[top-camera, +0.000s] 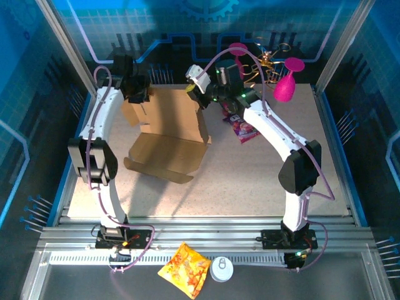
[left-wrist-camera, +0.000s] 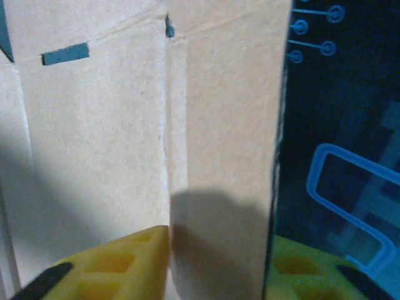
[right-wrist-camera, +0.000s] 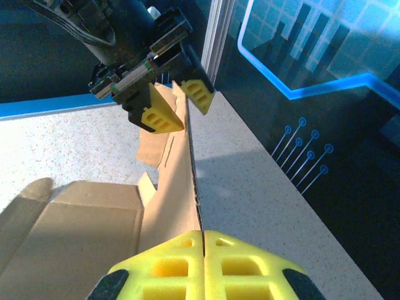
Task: Fold the paper box
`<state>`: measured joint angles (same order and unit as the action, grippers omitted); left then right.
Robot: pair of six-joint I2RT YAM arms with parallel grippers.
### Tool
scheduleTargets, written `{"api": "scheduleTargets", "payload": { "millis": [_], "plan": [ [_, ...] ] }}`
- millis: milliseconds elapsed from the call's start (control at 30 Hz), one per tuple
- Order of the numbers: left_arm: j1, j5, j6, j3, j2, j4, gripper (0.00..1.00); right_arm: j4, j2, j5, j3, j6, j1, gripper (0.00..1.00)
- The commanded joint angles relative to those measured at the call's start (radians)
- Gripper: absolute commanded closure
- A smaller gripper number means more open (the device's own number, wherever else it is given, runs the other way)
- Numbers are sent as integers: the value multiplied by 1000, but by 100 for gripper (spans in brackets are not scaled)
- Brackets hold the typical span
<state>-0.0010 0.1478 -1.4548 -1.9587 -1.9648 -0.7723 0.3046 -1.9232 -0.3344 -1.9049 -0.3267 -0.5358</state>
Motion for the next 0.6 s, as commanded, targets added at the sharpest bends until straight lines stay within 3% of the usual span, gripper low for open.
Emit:
{"api": "scheduleTargets", "payload": {
  "millis": [0,100,133,233,267,333,467,567],
  "plan": [
    [13,15,-36,73,43,46,77,-63,40,-31,18,-8,14,100],
    [13,-17,-92,174,97,136,99,-69,41,-11,23,12,13,100],
    [13,-27,-117,211,116,177,100,-76,44,10,26,31,11,100],
    [9,-71,-206,330,176,301,100,-171,82,121,79,186,3,61],
    [2,-103,-231,370,201,342,100,-207,105,223,103,269,-9,49],
    [-13,-174,-286,439,248,402,100,-232,160,416,144,460,-25,36],
    [-59,-327,-347,503,314,425,100,-223,309,718,253,877,-106,30],
    [-96,-423,-387,527,348,398,100,-189,365,806,306,1222,-180,30]
  ]
}}
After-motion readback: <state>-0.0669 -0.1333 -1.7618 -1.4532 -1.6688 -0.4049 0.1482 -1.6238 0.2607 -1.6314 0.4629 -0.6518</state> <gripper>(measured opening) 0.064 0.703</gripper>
